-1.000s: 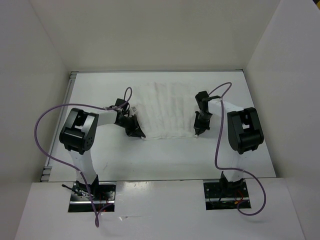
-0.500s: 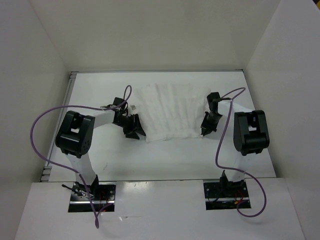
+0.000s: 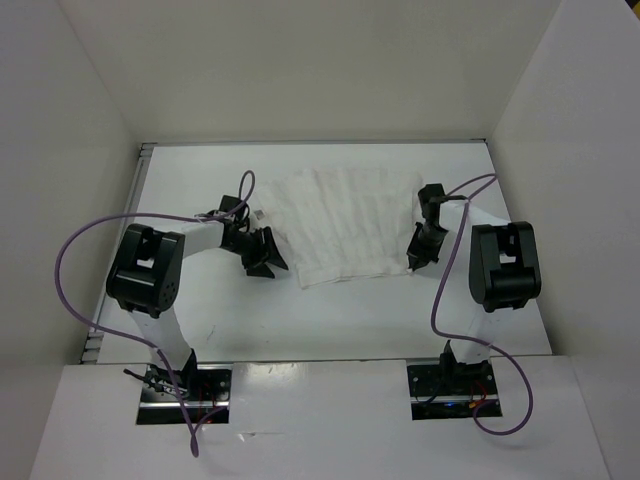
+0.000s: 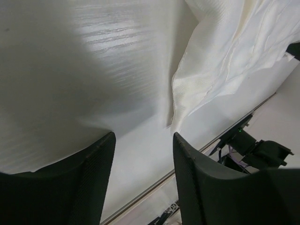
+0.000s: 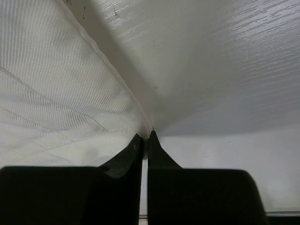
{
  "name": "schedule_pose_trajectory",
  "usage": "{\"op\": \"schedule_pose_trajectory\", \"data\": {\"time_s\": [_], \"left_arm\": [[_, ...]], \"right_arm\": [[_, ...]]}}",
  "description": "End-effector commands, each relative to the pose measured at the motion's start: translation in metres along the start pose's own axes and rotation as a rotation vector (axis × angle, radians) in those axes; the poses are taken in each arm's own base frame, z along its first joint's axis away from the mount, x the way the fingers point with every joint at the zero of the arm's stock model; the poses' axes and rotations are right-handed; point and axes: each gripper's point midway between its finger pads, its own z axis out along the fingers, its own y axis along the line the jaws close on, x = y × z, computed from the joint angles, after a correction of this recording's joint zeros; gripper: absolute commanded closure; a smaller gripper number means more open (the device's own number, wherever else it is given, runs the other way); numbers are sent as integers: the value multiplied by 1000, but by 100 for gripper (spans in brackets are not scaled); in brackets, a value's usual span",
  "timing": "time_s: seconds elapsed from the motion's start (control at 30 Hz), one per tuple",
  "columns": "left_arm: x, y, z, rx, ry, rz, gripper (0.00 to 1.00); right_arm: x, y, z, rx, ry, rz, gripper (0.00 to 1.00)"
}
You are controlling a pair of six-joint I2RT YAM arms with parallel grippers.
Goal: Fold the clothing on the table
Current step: Fold the skirt
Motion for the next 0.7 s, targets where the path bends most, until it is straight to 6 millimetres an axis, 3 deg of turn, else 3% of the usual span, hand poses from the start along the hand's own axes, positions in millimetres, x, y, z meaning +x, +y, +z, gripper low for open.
{"op": "schedule_pose_trajectory", "data": {"time_s": [0.0, 0.1, 0.33, 0.47, 0.53, 0.67], "left_arm": [[5, 0, 14, 20, 32, -15, 41], [0, -3, 18, 29, 35, -23, 48], [-1, -1, 22, 24, 42, -30, 52], [-1, 2, 24, 21, 48, -15, 65], [1, 5, 25, 20, 49, -5, 80], [6, 13, 28, 1, 62, 2, 95]], "right_arm": [[5, -6, 1, 50, -21, -32, 100], [24, 14, 5, 11, 27, -70, 100], [64, 68, 9, -95, 91, -155, 100], [67, 67, 8, -86, 83, -155, 100], [66, 65, 6, -79, 77, -155, 100], [66, 52, 9, -37, 68, -145, 100]]}}
